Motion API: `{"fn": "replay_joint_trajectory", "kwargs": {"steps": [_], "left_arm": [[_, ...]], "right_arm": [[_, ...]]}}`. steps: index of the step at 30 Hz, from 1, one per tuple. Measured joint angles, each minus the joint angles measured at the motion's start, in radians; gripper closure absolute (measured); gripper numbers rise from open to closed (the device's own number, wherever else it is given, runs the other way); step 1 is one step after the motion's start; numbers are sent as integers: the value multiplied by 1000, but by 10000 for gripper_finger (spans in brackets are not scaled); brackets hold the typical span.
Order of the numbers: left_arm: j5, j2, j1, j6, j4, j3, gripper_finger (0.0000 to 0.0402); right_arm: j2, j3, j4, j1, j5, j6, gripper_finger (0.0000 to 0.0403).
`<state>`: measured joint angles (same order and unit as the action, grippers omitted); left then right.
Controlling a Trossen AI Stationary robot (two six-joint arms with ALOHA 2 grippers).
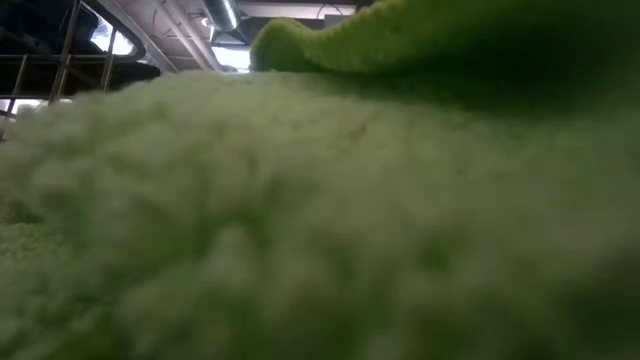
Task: Sort microfiber towel by color & place in baskets
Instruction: Put the yellow microfiber towel into the right transparent bin
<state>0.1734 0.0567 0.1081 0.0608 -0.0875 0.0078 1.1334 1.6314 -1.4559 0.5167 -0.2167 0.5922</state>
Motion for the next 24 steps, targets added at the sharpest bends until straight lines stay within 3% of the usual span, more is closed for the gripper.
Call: {"fn": "replay_joint_trajectory", "kwargs": {"steps": [5,13,18,24], "left_arm": [[0,0,0,0,0,0,388],[0,0,0,0,0,0,388],[0,0,0,0,0,0,388],[0,0,0,0,0,0,388]], "right_arm": [[-85,0,-116,0,27,184,401],[-190,-2,-116,0,94,337,401],[-195,-16,-113,0,76,344,401],[-201,-144,-116,0,109,247,401]]}}
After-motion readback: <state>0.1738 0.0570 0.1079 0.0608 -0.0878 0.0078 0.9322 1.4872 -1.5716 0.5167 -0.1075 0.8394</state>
